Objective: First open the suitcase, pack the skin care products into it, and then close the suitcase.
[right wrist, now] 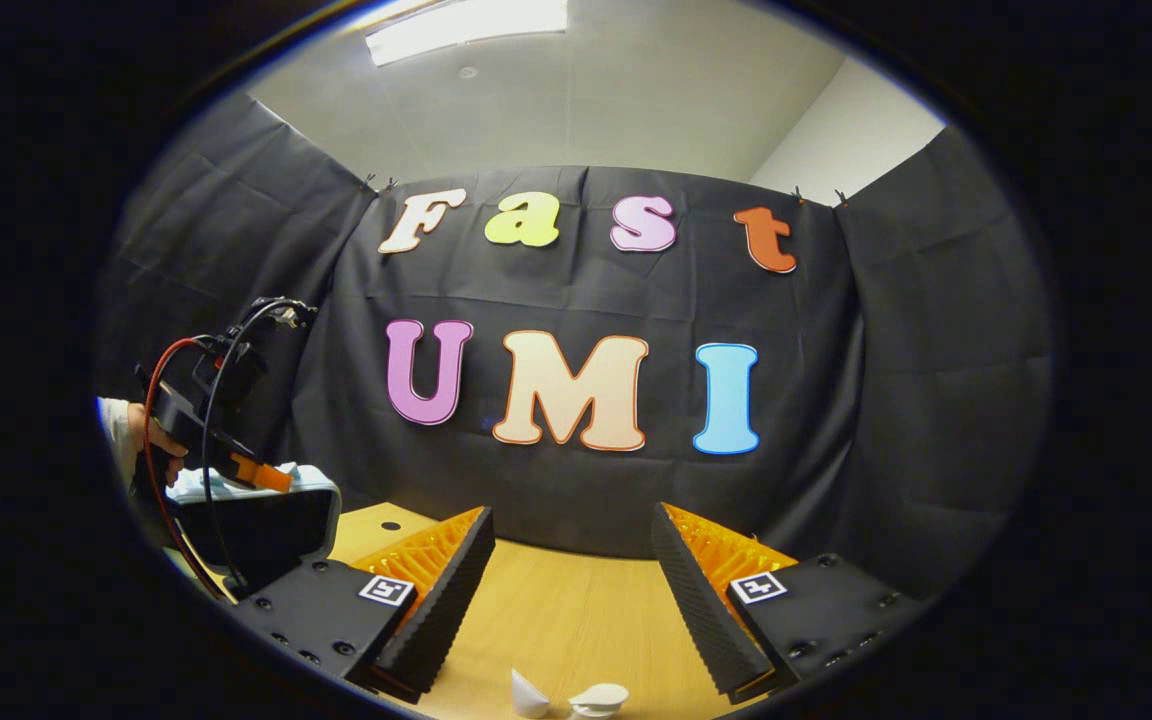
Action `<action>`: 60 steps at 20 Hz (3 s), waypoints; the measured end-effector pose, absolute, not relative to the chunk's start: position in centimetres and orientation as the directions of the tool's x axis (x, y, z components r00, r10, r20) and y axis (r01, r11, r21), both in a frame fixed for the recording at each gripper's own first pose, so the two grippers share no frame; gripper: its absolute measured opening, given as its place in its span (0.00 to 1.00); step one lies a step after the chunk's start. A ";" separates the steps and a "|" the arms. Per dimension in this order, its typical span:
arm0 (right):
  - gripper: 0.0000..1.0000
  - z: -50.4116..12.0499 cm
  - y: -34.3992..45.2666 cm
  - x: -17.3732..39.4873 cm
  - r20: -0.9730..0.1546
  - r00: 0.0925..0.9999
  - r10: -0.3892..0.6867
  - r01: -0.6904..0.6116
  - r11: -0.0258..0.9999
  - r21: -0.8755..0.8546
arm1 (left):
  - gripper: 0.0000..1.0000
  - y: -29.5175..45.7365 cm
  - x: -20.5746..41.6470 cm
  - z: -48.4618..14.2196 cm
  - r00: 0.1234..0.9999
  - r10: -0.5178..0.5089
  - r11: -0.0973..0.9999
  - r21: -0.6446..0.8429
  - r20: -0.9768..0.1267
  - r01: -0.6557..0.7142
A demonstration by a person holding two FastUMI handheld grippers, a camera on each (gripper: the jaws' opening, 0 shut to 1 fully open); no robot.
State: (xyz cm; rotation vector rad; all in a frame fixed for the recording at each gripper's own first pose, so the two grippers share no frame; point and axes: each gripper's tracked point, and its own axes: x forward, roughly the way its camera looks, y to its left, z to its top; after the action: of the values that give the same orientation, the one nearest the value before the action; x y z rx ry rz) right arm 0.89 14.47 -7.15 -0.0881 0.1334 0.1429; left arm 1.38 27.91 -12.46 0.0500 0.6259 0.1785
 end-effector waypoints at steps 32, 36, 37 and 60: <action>1.00 -10.0 23.5 1.0 -0.223 0.965 0.135 -0.176 0.969 -0.174 | 0.00 58.8 -3.6 -27.1 0.519 0.488 0.833 0.197 -0.702 -0.517; 1.00 -10.4 23.1 1.0 -0.238 0.963 0.126 -0.172 0.968 -0.182 | 0.00 59.2 -3.4 -27.8 0.528 0.499 0.837 0.223 -0.687 -0.500; 1.00 -10.4 23.0 0.9 -0.239 0.963 0.124 -0.170 0.968 -0.183 | 0.02 59.6 -4.0 -28.3 0.507 0.522 0.826 0.259 -0.686 -0.501; 0.98 -7.3 14.0 2.2 -0.145 0.982 0.118 -0.130 0.989 -0.073 | 0.95 32.6 -0.8 -2.2 0.949 0.288 0.957 0.081 -0.127 -0.280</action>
State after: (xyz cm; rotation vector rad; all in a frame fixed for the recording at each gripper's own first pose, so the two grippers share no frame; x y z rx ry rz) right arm 2.22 13.97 -7.26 -0.0827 0.1407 0.1249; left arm -0.83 32.61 -2.20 0.0623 0.1386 0.2892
